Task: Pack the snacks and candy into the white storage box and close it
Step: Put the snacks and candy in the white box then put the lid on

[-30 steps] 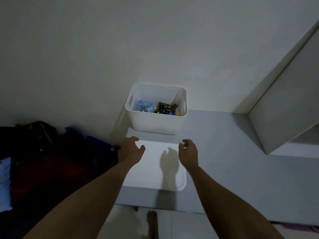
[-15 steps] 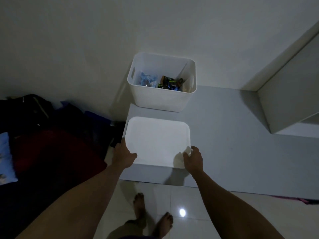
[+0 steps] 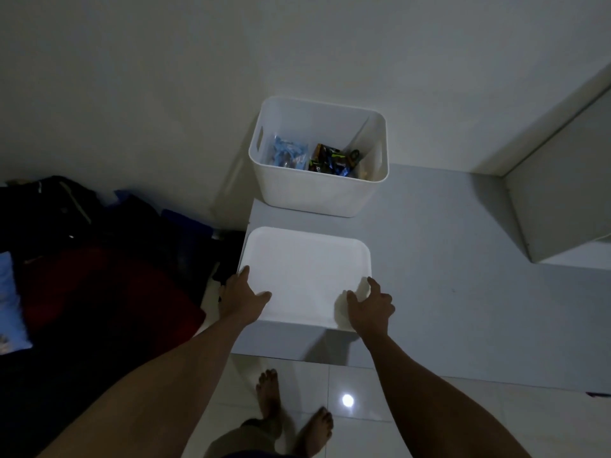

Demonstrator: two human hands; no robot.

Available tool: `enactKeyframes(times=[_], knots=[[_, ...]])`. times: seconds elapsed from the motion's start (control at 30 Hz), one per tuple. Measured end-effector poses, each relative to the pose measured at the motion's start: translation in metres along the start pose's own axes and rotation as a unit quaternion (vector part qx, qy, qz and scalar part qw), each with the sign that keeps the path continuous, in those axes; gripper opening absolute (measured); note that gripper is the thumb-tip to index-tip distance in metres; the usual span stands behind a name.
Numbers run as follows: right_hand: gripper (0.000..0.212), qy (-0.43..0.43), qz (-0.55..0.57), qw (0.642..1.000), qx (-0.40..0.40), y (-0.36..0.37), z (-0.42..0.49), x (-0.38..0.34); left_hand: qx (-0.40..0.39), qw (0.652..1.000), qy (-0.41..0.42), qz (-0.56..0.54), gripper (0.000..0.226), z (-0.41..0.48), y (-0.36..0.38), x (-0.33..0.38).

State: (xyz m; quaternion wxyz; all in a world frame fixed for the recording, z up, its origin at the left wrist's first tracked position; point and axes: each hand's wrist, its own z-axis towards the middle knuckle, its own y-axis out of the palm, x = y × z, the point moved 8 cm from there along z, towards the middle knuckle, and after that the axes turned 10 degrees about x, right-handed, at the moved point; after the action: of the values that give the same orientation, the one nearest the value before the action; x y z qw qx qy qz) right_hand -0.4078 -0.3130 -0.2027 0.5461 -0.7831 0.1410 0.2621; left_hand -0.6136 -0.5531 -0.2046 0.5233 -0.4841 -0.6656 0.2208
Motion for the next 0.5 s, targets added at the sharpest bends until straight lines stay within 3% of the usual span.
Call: enactKeyframes(times=[0.23, 0.5], knots=[[0.070, -0.030, -0.012, 0.997, 0.064, -0.024, -0.016, -0.004, 0.036, 0.997, 0.043, -0.058, 0.089, -0.022, -0.022, 0.017], [0.065, -0.107, 0.056, 0.978, 0.168, -0.090, -0.034, -0.015, 0.104, 0.984, 0.113, -0.095, 0.076, -0.071, -0.038, 0.043]])
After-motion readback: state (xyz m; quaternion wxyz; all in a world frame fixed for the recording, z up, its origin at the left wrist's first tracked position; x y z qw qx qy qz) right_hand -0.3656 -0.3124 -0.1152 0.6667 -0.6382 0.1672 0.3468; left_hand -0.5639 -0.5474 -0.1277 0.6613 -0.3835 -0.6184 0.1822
